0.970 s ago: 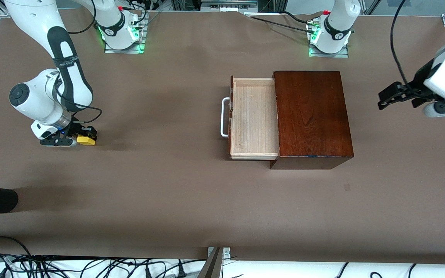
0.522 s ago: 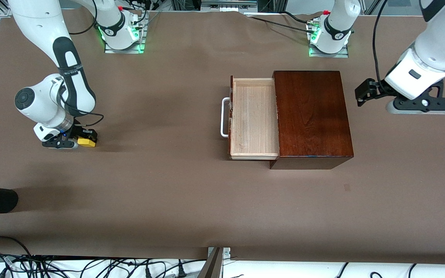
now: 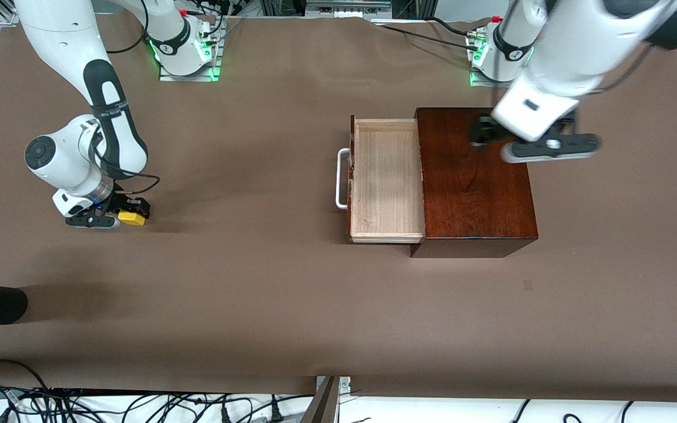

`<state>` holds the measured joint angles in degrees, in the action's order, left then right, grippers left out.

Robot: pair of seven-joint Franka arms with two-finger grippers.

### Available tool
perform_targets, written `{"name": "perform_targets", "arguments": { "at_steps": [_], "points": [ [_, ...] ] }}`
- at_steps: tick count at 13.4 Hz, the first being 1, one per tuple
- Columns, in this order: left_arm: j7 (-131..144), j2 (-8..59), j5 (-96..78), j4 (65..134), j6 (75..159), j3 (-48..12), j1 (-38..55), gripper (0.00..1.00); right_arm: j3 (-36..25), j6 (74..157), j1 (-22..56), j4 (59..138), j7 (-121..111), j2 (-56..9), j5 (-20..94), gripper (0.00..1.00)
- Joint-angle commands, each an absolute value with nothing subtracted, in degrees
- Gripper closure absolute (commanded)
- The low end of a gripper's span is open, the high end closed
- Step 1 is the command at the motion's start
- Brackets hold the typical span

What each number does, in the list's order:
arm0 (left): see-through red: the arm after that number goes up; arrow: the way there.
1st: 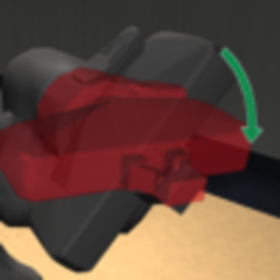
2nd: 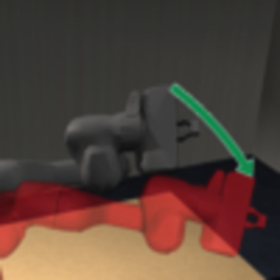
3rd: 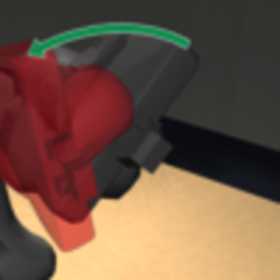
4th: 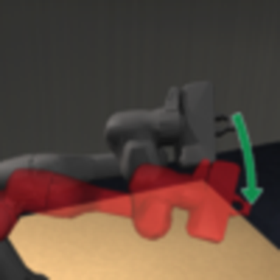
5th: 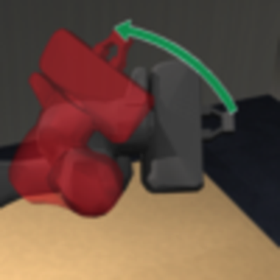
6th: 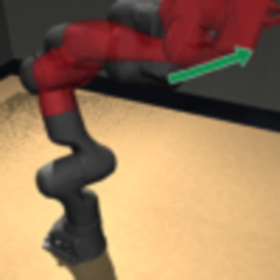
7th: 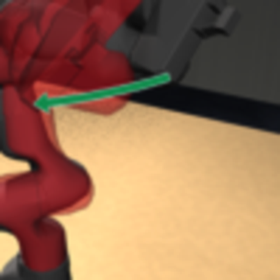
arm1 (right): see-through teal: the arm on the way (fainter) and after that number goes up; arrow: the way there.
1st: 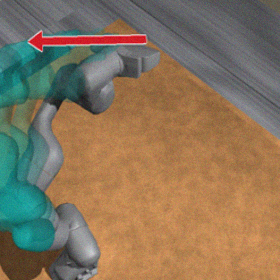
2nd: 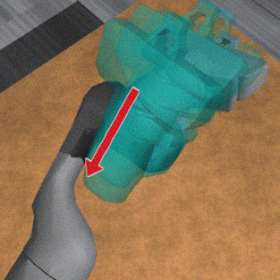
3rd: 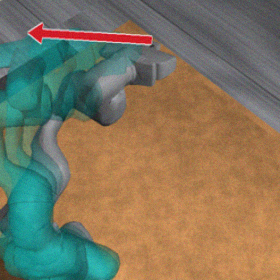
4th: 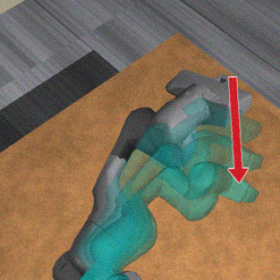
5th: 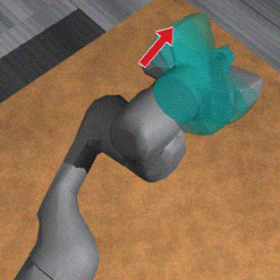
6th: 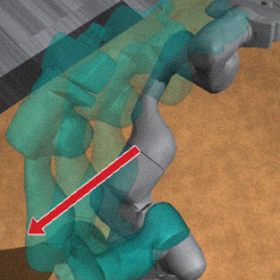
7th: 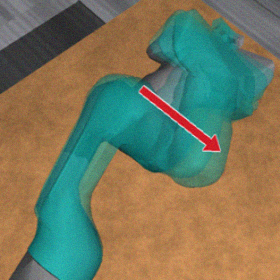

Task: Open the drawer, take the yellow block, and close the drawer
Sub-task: 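Open the right gripper to release the cube while the left gripper reaches the drawer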

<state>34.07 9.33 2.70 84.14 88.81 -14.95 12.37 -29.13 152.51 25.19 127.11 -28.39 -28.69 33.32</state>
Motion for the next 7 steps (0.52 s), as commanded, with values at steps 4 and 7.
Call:
{"name": "perform_targets", "arguments": {
  "at_steps": [4, 7],
  "points": [
    [60.68, 19.58, 3.69, 78.33, 91.05, -18.72, 21.25, 0.00, -29.44, 146.11, 25.58, 119.99, -31.90, -28.30, 33.93, 0.00],
    [77.11, 26.26, 3.78, 73.40, 91.49, -18.63, 28.63, 0.00, -31.28, 137.84, 25.75, 114.89, -31.64, -27.34, 31.13, 0.00]
  ]
}}
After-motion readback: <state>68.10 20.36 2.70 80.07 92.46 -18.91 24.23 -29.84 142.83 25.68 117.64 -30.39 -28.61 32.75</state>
